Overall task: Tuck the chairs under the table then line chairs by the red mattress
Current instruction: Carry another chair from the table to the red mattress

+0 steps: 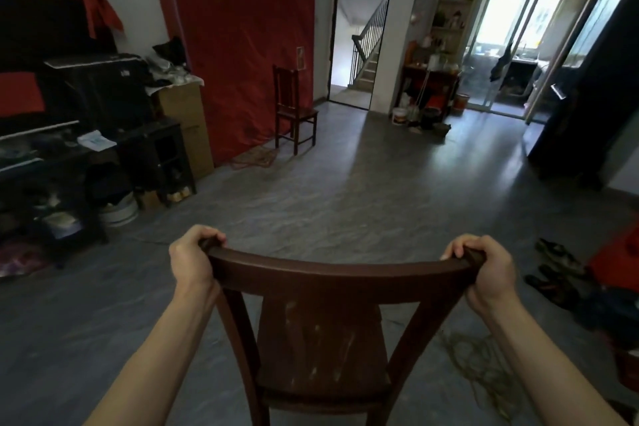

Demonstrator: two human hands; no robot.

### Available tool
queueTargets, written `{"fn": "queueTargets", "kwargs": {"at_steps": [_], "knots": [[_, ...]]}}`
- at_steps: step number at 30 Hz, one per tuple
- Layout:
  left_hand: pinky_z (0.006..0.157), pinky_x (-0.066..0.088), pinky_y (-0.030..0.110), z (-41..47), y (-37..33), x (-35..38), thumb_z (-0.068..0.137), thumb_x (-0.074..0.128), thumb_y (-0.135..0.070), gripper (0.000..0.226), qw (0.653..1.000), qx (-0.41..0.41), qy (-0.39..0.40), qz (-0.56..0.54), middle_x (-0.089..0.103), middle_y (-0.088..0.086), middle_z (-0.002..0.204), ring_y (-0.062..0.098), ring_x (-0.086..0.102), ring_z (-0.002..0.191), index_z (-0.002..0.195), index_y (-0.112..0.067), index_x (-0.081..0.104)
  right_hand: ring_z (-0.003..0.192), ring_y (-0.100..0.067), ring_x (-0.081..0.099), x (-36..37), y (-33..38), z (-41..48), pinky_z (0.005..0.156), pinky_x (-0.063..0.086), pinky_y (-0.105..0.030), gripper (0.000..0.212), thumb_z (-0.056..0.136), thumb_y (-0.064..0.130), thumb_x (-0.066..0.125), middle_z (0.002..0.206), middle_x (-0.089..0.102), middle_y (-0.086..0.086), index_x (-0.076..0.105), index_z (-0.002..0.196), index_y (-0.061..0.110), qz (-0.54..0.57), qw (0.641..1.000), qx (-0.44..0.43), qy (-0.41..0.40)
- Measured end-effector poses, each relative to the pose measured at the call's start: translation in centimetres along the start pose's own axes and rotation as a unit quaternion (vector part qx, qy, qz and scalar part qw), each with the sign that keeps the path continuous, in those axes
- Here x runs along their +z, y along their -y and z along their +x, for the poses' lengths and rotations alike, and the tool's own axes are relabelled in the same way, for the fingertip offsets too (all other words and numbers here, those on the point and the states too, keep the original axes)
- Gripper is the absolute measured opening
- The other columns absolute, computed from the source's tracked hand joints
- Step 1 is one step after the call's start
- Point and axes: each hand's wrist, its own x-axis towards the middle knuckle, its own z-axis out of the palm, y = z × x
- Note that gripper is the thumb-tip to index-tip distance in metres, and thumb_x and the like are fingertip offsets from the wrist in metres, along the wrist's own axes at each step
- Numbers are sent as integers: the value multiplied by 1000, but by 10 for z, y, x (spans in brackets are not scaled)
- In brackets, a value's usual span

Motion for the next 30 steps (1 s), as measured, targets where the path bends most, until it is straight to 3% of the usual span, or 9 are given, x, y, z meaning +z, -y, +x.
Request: {"fn": "queueTargets", "kwargs": {"at_steps": [3,14,20,30], "knots": [[49,43,23,87,19,46,65,56,-11,28,1000,-8,-6,-10,59,-2,49,12,55,46,38,-19,61,49,-24,53,27,-30,92,49,44,-22,38,82,14,34,52,55,-17,53,50,10,15,1000,3,9],[48,43,22,389,61,211,69,54,-9,34,1000,-5,-11,-22,59,-2,50,12,55,48,38,-20,59,51,-26,51,146,-94,424,53,43,-27,33,87,8,26,54,53,-20,44,61,3,3,1000,13,8],[47,45,21,570,89,278,69,55,-9,31,999,-22,-4,-36,59,1,53,13,55,47,40,-19,59,47,-25,52,224,-137,587,47,43,-20,49,87,8,25,50,56,-18,52,46,9,19,1000,9,7],[54,40,26,864,116,425,72,53,-10,33,997,-47,64,4,58,-2,53,14,51,52,40,-20,58,46,-24,54,337,-195,838,46,44,-18,51,86,9,25,49,57,-17,55,45,11,24,998,2,-55]]}}
